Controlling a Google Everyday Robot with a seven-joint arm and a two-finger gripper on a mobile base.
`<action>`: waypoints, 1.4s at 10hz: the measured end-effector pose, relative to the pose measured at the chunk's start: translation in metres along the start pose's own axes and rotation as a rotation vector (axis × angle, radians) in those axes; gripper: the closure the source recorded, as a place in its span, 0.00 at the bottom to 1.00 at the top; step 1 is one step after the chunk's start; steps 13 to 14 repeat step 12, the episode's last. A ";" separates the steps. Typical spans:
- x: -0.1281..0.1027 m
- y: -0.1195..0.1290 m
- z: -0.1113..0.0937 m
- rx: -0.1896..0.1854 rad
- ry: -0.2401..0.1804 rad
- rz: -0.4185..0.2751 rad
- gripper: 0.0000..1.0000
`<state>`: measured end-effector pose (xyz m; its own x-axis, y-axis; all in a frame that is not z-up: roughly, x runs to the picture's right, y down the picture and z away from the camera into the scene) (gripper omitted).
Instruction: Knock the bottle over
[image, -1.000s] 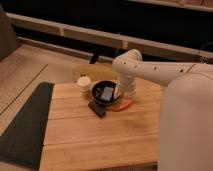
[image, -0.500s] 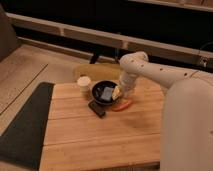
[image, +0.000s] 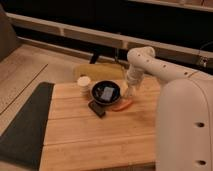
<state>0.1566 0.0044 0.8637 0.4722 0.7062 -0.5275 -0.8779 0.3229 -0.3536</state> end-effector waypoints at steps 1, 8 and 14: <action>-0.010 -0.003 -0.003 0.004 -0.013 -0.045 0.35; -0.080 -0.004 -0.022 -0.006 -0.160 -0.313 0.35; -0.082 -0.003 -0.025 -0.007 -0.167 -0.316 0.35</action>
